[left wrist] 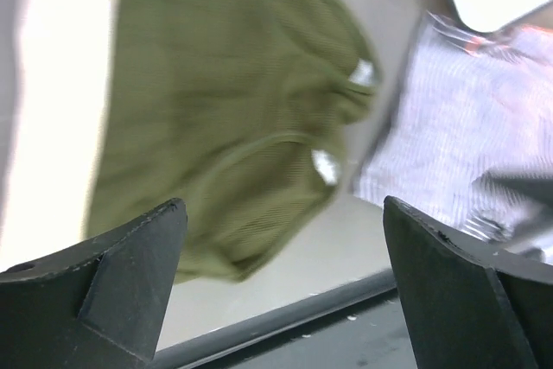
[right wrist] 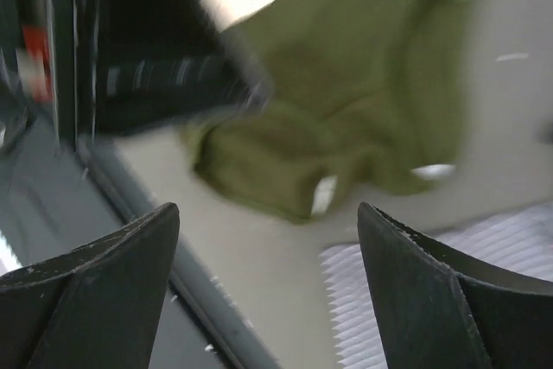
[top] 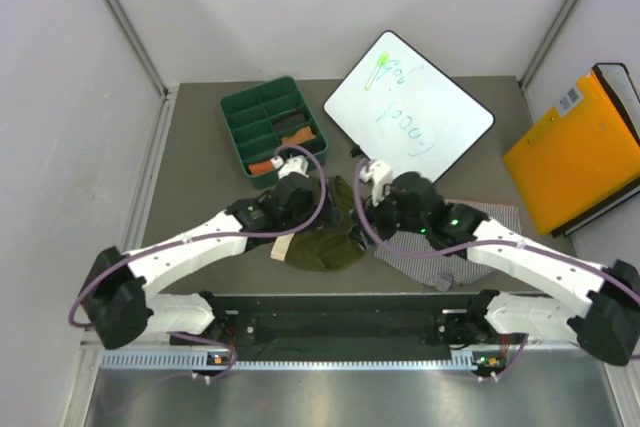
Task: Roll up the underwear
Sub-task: Move the underwear to the center of the board.
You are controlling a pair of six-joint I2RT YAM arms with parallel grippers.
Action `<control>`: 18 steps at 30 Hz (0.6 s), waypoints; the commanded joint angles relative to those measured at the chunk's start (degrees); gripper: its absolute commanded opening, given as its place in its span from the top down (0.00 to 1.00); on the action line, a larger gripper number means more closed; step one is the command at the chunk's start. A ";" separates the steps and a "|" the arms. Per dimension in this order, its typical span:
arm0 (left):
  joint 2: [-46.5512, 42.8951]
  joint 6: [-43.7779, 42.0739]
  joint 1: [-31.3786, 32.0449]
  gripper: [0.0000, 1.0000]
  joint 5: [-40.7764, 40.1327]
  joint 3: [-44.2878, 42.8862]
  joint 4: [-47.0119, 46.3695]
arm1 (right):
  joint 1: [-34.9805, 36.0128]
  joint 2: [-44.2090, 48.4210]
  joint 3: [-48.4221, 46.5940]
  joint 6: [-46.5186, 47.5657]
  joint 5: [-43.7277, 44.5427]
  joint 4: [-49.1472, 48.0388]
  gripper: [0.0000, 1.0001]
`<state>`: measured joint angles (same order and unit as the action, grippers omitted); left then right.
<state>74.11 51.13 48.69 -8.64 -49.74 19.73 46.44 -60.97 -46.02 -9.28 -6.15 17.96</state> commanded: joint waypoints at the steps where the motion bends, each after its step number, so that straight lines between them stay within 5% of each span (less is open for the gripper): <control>1: -7.02 1.51 -1.92 0.01 -9.28 3.76 11.29 | 8.04 -5.90 0.76 -0.31 -0.97 -6.52 0.18; 6: -11.52 0.46 -13.61 0.05 -0.96 12.10 9.81 | 14.81 -14.07 -1.52 -0.48 -1.84 -9.60 0.22; 18: -12.85 0.63 -18.01 0.28 1.61 19.94 6.91 | 16.85 -27.70 -3.02 -3.64 -1.49 -15.49 0.38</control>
<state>63.05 51.13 31.27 -9.21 -32.29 29.76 62.59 -86.94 -45.80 -11.46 -7.51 7.62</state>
